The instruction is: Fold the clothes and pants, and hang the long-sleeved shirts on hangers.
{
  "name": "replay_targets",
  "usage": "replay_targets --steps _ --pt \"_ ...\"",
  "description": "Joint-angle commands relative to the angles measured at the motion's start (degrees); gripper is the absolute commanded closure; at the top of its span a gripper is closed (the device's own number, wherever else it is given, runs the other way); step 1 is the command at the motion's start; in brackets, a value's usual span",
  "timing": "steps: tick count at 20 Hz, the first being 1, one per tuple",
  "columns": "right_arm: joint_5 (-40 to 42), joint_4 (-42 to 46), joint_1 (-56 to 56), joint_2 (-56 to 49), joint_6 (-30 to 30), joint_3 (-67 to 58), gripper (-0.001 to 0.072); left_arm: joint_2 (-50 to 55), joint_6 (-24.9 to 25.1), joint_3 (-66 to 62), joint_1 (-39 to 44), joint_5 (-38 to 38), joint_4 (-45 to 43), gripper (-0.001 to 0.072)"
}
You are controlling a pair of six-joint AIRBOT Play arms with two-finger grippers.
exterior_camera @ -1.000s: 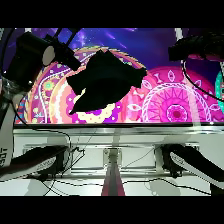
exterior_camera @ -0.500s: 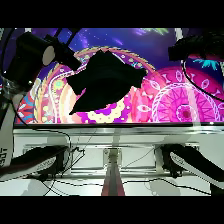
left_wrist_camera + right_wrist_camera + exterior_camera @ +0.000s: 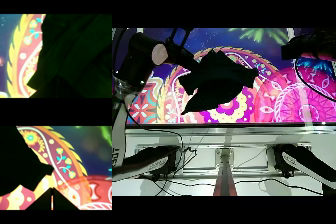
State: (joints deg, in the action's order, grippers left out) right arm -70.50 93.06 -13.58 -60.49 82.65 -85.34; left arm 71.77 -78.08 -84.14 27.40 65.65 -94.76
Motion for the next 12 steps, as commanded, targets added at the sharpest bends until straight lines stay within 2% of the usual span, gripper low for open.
replay_targets --steps 1,4,8,10,11,12 --pt "-3.5 4.3 0.0 0.0 -4.0 3.0 0.0686 0.0 -0.8 0.0 0.0 1.1 3.6 0.0676" --pt "-3.5 4.1 0.0 0.0 -4.4 8.9 0.0686 1.3 -2.7 0.1 -0.1 6.7 -0.9 0.0676" --pt "-3.3 2.9 0.0 0.0 -4.4 14.3 0.0686 5.9 -2.5 0.1 -0.1 20.5 -4.0 0.0664" --pt "-3.0 2.8 0.0 0.0 -4.4 15.6 0.0686 8.5 -2.7 0.4 -0.5 26.2 -5.0 0.0480" --pt "-3.0 2.8 0.0 0.0 -4.4 15.7 0.0686 8.8 -2.6 1.4 -0.8 26.0 -4.8 0.0486" --pt "-3.0 3.0 0.0 0.0 -4.4 15.6 0.0686 8.5 -2.3 2.5 -1.2 25.9 -4.9 0.0601"
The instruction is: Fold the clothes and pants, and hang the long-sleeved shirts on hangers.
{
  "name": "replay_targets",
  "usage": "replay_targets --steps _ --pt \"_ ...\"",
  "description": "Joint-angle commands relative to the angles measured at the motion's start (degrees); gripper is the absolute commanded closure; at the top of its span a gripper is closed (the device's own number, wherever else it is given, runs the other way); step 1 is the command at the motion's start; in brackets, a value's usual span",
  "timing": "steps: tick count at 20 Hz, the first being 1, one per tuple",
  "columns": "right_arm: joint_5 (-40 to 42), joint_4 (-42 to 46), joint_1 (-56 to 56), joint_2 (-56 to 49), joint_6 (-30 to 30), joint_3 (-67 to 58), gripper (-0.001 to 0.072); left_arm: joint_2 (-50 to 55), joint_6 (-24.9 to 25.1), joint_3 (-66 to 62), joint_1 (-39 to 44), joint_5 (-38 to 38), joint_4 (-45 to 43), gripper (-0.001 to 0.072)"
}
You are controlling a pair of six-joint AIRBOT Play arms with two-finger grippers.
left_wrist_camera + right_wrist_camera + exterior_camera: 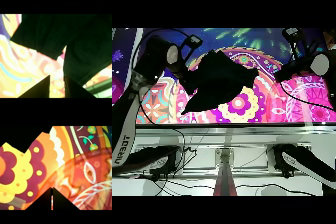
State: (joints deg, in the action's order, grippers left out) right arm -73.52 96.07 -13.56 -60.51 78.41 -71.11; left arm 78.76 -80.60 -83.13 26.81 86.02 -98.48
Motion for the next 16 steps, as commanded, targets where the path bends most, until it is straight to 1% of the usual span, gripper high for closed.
replay_targets --steps 1,3,4,6,7,9,11,12,13,14,16 --pt "0.0 0.0 0.0 0.0 -0.2 1.4 0.0686 0.9 1.0 2.6 -1.2 5.6 -1.2 0.0677" --pt "0.1 0.1 0.0 0.0 -0.2 1.4 0.0686 -2.1 1.4 5.0 -2.6 5.5 -0.8 0.0676" --pt "0.2 0.1 0.0 0.0 -0.2 1.4 0.0686 -4.6 1.4 6.9 -3.7 5.5 1.0 0.0677" --pt "1.0 0.0 0.0 0.0 -0.2 1.4 0.0686 -11.0 1.4 13.7 -4.7 4.8 6.1 0.0678" --pt "1.4 0.0 0.0 0.0 -0.2 1.4 0.0686 -14.4 1.4 18.5 -4.3 3.9 7.1 0.0679" --pt "2.4 -0.2 0.0 0.0 -0.1 1.4 0.0685 -21.7 1.3 29.1 -1.6 -2.8 8.7 0.0678" --pt "4.0 -0.8 0.0 0.0 0.0 1.4 0.0686 -26.6 1.3 36.9 1.7 -13.4 12.0 0.0664" --pt "4.8 -1.5 0.0 0.0 0.0 1.4 0.0686 -27.6 1.3 39.3 3.2 -18.4 13.6 0.0480" --pt "5.6 -2.3 0.0 0.0 0.1 1.4 0.0686 -27.6 1.3 41.0 4.8 -24.0 15.0 0.0103" --pt "5.9 -3.3 0.0 0.0 0.1 1.4 0.0686 -26.8 1.3 41.7 6.5 -29.3 16.1 0.0012" --pt "6.0 -4.4 0.0 0.0 0.1 1.4 0.0686 -23.3 1.3 41.7 10.1 -38.8 16.2 0.0012"
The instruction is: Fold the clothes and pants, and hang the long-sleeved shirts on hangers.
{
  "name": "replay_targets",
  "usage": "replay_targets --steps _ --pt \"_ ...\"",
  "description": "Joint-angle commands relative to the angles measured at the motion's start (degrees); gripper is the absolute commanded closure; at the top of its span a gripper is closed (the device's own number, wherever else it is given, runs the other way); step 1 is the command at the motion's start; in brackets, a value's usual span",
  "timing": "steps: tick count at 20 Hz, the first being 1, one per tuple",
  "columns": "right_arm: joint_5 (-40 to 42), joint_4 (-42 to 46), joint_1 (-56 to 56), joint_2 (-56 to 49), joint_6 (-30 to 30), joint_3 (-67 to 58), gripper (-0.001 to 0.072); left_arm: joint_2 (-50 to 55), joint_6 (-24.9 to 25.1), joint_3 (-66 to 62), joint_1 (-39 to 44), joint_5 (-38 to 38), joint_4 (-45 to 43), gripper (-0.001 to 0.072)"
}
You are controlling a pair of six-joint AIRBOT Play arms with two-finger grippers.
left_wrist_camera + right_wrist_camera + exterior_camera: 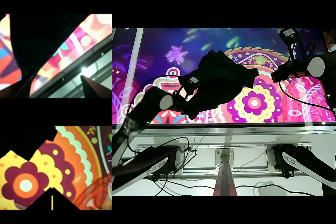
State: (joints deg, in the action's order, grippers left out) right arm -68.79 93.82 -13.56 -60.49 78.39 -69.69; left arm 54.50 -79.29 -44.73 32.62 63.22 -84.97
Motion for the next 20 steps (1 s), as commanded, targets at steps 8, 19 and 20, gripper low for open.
replay_targets --steps 8,19,20 --pt "1.3 -2.1 0.0 0.0 0.1 0.0 0.0686 22.7 -2.5 -3.9 11.6 -22.6 -8.2 0.0032" --pt "2.7 -2.1 0.0 0.0 0.1 0.0 0.0685 16.6 -21.7 -7.4 8.6 -22.1 -26.0 0.0676" --pt "2.9 -2.1 0.0 0.0 0.1 0.0 0.0685 15.0 -21.7 -7.4 8.2 -22.0 -26.0 0.0676"
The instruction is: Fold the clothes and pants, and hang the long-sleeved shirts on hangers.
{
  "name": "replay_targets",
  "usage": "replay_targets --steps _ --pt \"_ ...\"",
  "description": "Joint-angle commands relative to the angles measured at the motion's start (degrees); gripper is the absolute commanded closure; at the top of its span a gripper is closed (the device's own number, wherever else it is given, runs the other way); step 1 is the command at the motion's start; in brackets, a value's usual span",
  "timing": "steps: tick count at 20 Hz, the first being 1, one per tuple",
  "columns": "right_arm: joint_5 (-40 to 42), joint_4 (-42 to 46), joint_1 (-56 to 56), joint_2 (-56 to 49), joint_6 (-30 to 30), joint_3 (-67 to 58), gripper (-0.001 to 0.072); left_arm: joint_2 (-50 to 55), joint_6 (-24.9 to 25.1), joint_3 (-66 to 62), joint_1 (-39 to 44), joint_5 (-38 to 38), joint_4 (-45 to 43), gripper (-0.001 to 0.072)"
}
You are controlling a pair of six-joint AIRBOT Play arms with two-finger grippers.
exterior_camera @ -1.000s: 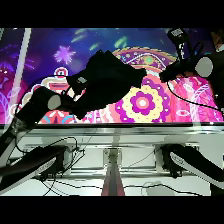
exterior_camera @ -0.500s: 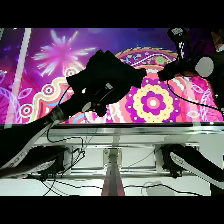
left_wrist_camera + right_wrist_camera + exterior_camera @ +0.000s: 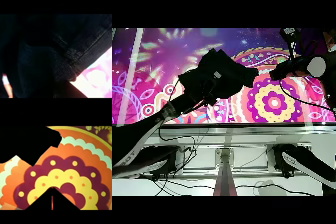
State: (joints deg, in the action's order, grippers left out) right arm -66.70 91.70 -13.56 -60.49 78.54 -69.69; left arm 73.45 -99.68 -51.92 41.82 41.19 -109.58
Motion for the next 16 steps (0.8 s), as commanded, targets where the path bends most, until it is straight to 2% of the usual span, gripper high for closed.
replay_targets --steps 1,5,7,8,9,11,16 --pt "0.8 -0.1 0.0 0.0 0.0 0.0 0.0686 -5.5 -1.4 -0.2 -1.4 0.0 -1.4 0.0676" --pt "-1.7 -2.6 0.0 -0.1 0.0 0.0 0.0687 -6.4 -1.5 -0.2 -1.7 0.2 0.6 0.0662" --pt "-1.7 -4.5 0.0 -0.5 0.0 0.0 0.0687 -5.3 -1.5 -0.2 -1.6 0.2 1.2 0.0462" --pt "-1.7 -4.9 0.0 -0.9 0.0 0.0 0.0687 -4.7 -1.6 -0.2 -1.6 0.2 1.3 0.0457" --pt "-1.7 -5.0 0.0 -1.2 0.0 0.0 0.0687 -4.1 -1.5 -0.2 -1.6 0.2 1.6 0.0476" --pt "-1.6 -4.9 0.0 -1.9 0.0 0.0 0.0687 -3.4 -1.6 -0.2 -1.6 0.2 1.7 0.0674" --pt "-1.6 -4.9 0.0 -2.8 0.0 0.0 0.0687 -3.7 -1.6 -0.2 -2.7 0.6 0.1 0.0677"
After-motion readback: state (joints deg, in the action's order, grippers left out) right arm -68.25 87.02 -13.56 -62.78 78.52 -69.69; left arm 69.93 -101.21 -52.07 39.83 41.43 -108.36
